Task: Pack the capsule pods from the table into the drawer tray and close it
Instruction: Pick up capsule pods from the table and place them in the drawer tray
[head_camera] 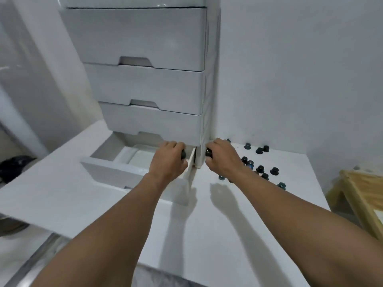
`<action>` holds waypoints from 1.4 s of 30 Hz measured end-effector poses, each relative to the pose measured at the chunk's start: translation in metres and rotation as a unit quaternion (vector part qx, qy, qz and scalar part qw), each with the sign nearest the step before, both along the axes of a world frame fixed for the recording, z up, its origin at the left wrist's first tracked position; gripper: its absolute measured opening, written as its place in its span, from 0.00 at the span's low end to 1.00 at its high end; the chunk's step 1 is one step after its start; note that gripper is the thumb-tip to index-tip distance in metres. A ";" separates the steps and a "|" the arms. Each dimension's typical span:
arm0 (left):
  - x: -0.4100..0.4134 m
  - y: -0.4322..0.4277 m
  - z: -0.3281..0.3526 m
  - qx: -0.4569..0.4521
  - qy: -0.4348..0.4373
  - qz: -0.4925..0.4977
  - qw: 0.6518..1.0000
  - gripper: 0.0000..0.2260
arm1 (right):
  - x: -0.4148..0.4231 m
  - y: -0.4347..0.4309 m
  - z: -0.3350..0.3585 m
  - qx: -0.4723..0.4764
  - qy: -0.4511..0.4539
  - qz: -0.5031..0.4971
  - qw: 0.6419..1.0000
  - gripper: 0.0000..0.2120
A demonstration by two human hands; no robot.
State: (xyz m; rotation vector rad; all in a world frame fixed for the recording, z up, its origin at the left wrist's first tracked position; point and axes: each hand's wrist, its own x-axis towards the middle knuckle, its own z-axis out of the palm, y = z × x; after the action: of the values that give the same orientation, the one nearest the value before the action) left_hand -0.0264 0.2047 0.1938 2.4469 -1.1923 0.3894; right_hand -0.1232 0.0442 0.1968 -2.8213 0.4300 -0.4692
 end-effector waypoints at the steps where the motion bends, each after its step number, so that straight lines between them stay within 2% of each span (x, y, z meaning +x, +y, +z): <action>1: 0.003 0.011 0.005 -0.003 -0.005 0.011 1.000 0.11 | 0.006 0.011 0.006 -0.005 -0.005 0.008 1.000 0.01; 7: 0.024 0.075 0.023 -0.032 0.026 0.051 0.998 0.14 | 0.045 0.070 0.016 0.005 0.004 0.040 0.999 0.07; 11: 0.055 0.112 0.021 -0.033 0.049 0.059 0.996 0.16 | 0.076 0.110 0.013 0.013 0.017 0.042 0.999 0.20; 14: 0.084 0.138 0.016 -0.017 0.065 0.053 0.996 0.14 | 0.104 0.138 0.004 0.022 0.025 0.024 0.999 0.18; 17: 0.118 0.161 0.009 -0.010 0.075 0.028 0.997 0.19 | 0.134 0.161 -0.003 0.015 0.034 -0.005 0.999 0.13; 20: 0.149 0.175 0.003 -0.017 0.084 0.005 0.996 0.22 | 0.157 0.175 -0.013 0.004 0.024 -0.030 0.999 0.11; 26: 0.198 0.175 -0.018 -0.033 0.127 -0.025 0.991 0.19 | 0.194 0.179 -0.041 0.055 0.039 -0.050 0.996 0.17; 30: 0.228 0.162 -0.035 -0.014 0.155 -0.032 0.987 0.22 | 0.225 0.168 -0.058 0.072 0.070 -0.040 0.994 0.20; 33: 0.255 0.152 -0.049 0.005 0.177 -0.028 0.984 0.20 | 0.248 0.156 -0.070 0.081 0.079 -0.039 0.993 0.22; 38: 0.292 0.134 -0.073 0.056 0.222 -0.022 0.973 0.19 | 0.280 0.141 -0.095 0.098 0.126 -0.037 0.986 0.15; 42: 0.317 0.120 -0.090 0.093 0.252 -0.034 0.963 0.19 | 0.298 0.130 -0.116 0.136 0.148 -0.044 0.979 0.18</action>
State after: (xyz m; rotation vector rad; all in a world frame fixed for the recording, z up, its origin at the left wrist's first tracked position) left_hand 0.2901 0.3251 0.1043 2.4343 -1.1154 -0.3659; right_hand 0.1751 0.1737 0.0809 -2.6149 0.6280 0.0018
